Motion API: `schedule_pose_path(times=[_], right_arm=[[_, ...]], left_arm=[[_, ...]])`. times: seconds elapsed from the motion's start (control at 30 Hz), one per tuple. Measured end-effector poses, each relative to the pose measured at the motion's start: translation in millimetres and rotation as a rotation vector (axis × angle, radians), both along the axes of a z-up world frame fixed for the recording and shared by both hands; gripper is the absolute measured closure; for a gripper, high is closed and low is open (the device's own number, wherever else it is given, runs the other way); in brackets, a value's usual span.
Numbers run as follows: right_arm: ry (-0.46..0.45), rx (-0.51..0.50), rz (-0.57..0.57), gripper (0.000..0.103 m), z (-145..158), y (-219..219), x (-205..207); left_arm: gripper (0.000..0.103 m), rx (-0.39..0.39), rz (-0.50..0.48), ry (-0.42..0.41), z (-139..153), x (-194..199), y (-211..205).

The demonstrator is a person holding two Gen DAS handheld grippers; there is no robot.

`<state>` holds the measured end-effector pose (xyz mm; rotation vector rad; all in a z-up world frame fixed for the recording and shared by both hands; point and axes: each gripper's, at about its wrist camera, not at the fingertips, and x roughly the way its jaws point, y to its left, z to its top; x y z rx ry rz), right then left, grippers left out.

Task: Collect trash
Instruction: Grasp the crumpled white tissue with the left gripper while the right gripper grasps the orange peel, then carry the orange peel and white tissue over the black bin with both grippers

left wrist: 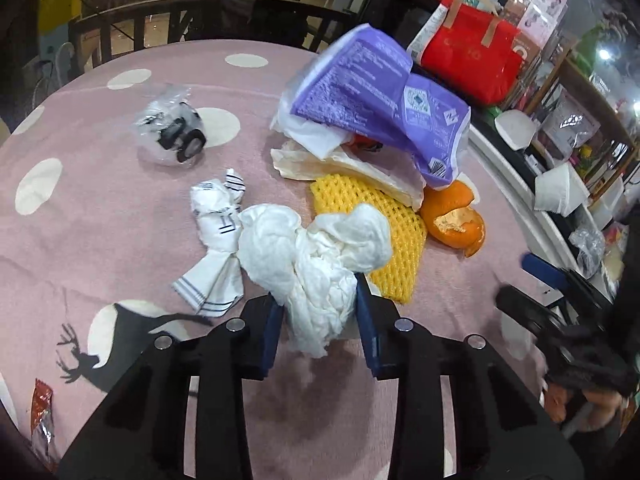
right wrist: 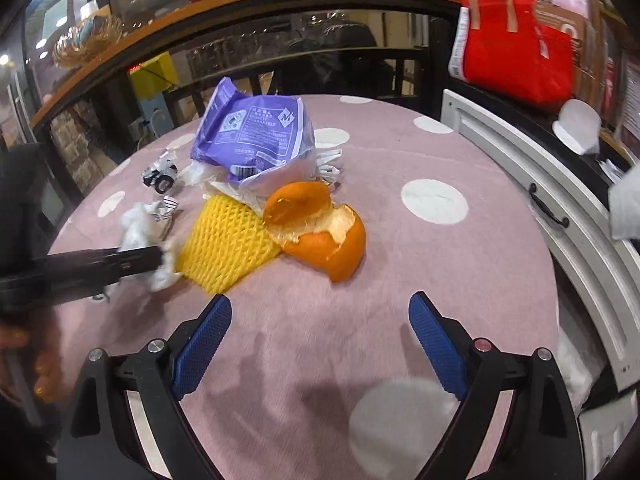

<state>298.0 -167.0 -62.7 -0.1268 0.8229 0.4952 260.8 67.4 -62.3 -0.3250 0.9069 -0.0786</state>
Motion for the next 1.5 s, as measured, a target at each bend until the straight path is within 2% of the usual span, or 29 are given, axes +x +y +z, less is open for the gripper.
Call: schedule_pose_path(times=[0.13,0.23,0.33,0.4,0.47,0.5,0.57,0.67,0.87,1.2,1.5], right_arm=[[0.008,-0.060,0.047,0.015,-10,12,27],[0.053,-0.054,0.088,0.018,-18,19,45],[0.056,-0.063,0.114,0.021,-21,27,54],[0.062,-0.073,0.122,0.028,-22,31,60],[0.084,-0.066,0.140,0.042,-24,33,61],[0.080,-0.073,0.142,0.044,-24,34,58],[0.056,-0.086,0.142,0.054,-21,35,52],[0.060,-0.069,0.126,0.064,-16,30,46],[0.033,-0.059,0.103,0.069,-9,22,16],[0.024,0.016,0.065,0.069,4,-5,-43],[-0.019,0.071,0.003,0.069,16,-36,-99]], left_arm=[[0.069,0.021,-0.006,-0.043,12,-16,2],[0.069,0.022,-0.020,-0.050,14,-20,1],[0.069,0.013,-0.028,-0.044,12,-22,0],[0.069,0.016,-0.032,-0.045,11,-23,0],[0.069,0.025,-0.039,-0.048,11,-25,-4],[0.069,0.030,-0.042,-0.050,12,-25,-6],[0.069,0.031,-0.048,-0.054,13,-28,-10],[0.069,0.030,-0.056,-0.058,14,-31,-13],[0.069,0.034,-0.065,-0.061,14,-40,-19],[0.069,0.042,-0.086,-0.068,17,-65,-35],[0.069,0.045,-0.154,-0.098,26,-93,-67]])
